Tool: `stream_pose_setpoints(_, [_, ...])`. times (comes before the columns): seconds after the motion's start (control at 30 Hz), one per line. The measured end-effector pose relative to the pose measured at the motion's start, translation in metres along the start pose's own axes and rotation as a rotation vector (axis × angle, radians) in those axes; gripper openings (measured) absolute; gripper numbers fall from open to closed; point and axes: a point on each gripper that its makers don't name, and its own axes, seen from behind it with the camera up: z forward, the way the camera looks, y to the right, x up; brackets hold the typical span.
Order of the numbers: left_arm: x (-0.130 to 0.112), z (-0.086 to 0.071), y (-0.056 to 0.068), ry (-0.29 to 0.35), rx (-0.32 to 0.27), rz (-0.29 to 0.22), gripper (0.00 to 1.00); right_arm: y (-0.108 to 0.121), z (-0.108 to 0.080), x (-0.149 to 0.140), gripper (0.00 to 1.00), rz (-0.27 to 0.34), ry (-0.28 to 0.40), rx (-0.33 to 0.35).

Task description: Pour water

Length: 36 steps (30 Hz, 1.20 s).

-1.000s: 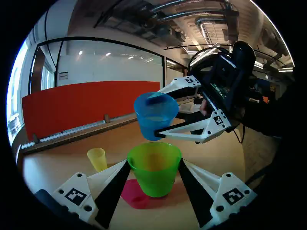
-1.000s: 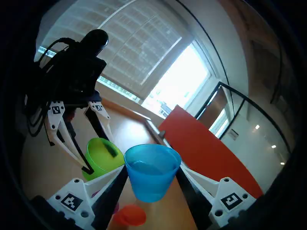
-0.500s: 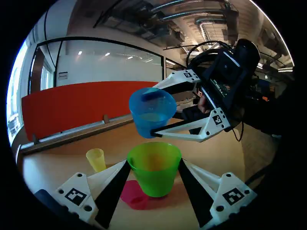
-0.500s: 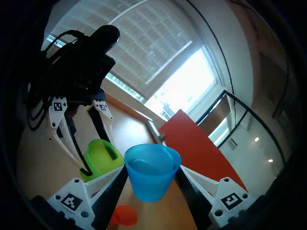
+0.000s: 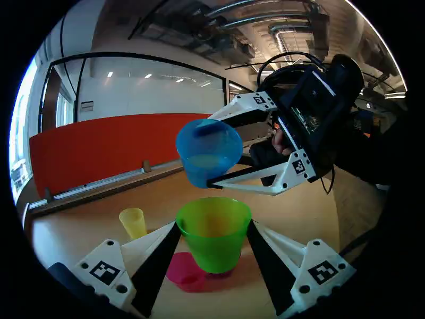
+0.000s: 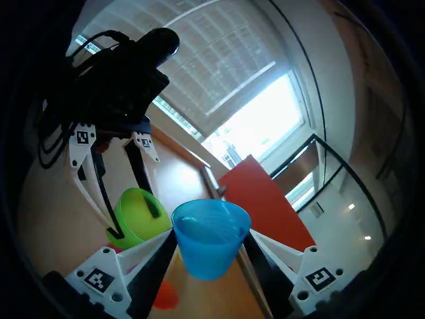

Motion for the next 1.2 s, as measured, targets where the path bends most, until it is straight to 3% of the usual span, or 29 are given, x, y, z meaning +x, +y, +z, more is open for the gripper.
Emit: stream_pose_setpoints(1.2, [0.001,0.003,0.001,-0.002,-0.004,0.005,0.87,0.004,0.011,0.004,0.89,-0.183,-0.021,0.007])
